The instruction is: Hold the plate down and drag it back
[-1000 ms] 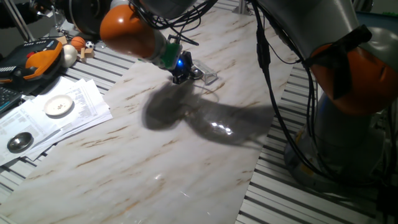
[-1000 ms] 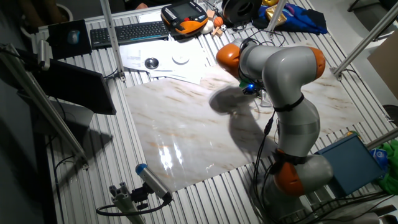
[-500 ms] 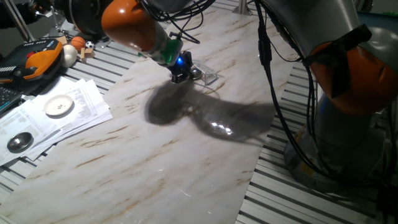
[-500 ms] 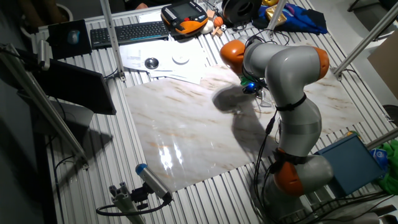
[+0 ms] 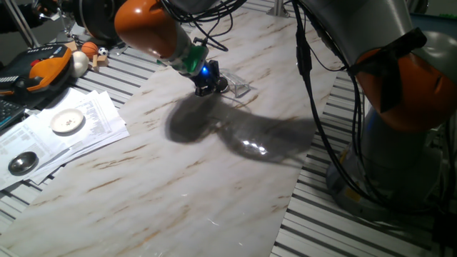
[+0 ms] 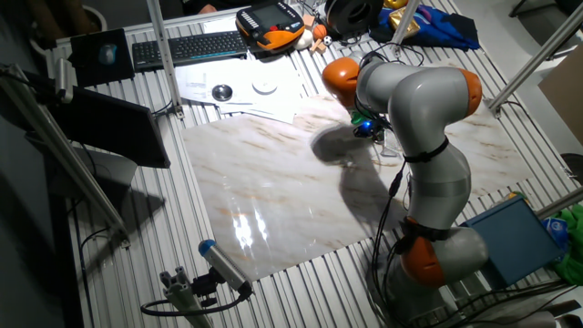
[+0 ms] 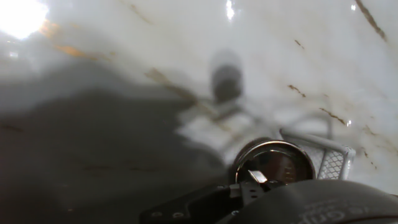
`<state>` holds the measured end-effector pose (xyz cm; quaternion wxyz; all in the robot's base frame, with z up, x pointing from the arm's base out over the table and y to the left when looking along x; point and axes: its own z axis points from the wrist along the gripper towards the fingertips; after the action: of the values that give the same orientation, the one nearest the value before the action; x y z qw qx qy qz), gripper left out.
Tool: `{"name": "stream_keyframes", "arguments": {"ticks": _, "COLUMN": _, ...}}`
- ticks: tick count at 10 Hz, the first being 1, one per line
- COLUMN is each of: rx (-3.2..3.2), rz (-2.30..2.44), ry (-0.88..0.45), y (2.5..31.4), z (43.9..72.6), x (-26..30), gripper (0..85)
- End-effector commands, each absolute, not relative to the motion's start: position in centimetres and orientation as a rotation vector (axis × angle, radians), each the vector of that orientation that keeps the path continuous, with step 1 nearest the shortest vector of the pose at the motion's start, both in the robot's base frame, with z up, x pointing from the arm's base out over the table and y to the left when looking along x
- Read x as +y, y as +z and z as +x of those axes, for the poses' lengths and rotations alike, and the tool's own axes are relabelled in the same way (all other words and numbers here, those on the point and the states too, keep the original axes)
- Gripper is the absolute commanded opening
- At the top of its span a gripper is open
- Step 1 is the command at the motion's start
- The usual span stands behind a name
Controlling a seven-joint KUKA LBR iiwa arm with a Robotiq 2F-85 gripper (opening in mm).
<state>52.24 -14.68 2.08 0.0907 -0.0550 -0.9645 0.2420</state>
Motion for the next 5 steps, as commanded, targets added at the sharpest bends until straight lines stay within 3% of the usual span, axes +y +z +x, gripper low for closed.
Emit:
{"name": "stream_keyframes", "arguments": {"ticks": 1, "rx": -2.867, "rz": -0.168, "ry": 0.713, "y": 2.13, "z": 52.33, "x": -14.55, "gripper": 0.0}}
{"name": "stream_keyframes", "arguments": {"ticks": 5, "rx": -2.869, "rz": -0.19, "ry": 0.677, "y": 2.29, "z": 52.59, "x": -13.83, "gripper": 0.0}}
